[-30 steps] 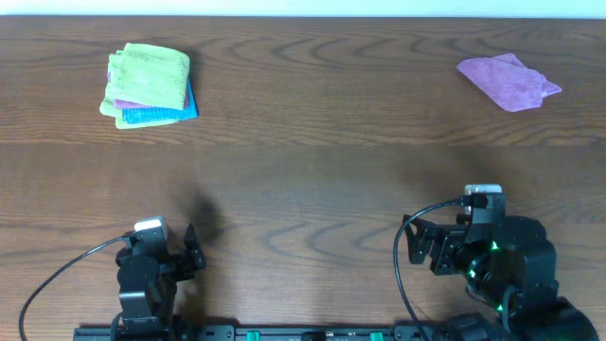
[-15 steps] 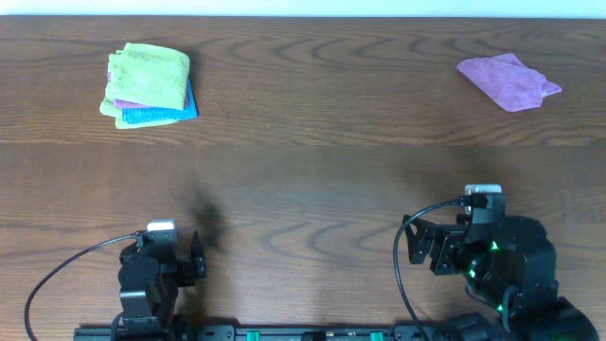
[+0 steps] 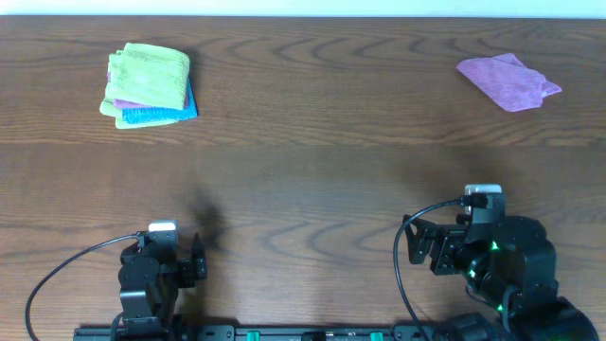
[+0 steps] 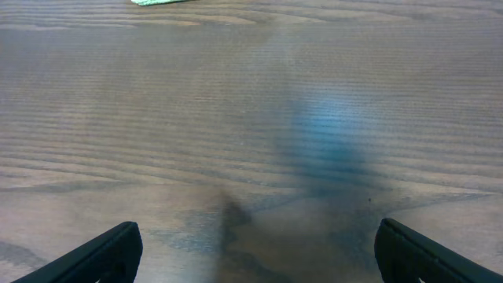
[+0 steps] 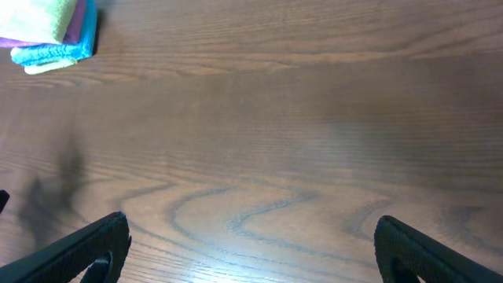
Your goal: Fold the cloth
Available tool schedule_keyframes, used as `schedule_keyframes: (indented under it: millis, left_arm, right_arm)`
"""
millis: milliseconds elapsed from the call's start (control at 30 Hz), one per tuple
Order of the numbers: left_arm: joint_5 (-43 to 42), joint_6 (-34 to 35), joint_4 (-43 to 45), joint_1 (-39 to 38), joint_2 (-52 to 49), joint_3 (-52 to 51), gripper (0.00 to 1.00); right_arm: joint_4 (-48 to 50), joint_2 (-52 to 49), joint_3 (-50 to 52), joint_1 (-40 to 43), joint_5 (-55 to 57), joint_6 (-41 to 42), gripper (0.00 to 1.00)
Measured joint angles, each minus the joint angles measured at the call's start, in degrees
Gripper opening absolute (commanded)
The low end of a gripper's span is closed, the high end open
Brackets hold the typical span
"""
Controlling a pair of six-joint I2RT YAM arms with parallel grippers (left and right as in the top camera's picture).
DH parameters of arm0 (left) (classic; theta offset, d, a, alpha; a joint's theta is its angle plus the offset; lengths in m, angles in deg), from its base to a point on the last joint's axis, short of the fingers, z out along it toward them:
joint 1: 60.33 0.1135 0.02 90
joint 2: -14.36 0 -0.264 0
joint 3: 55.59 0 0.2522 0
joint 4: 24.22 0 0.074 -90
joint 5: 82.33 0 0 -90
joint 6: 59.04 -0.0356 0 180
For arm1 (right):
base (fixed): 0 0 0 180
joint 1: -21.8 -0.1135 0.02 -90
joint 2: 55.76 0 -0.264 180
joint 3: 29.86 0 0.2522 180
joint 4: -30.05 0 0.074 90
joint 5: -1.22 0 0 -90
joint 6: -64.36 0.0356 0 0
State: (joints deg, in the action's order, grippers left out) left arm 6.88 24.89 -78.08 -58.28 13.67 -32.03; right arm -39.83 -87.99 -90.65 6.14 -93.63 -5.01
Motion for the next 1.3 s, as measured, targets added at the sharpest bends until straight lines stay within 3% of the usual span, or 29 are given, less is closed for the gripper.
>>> schedule_keyframes:
  millis: [933,1133,1300]
  left_arm:
    - [0.15,0.0,0.02,0.0,0.0,0.0,0.95]
    - [0.15,0.0,-0.02,0.0,0.07,0.02,0.95]
    - [0.17,0.0,-0.15,0.0,0.07,0.07,0.95]
  right_arm:
    - [1.95,0.33,1.01,0.13,1.77,-0.79,0.99]
    - [16.94,8.22,17.09,1.6,4.72,-11.54,0.99]
    - [20.39,19.3,29.51,4.59,5.86,-20.63,0.99]
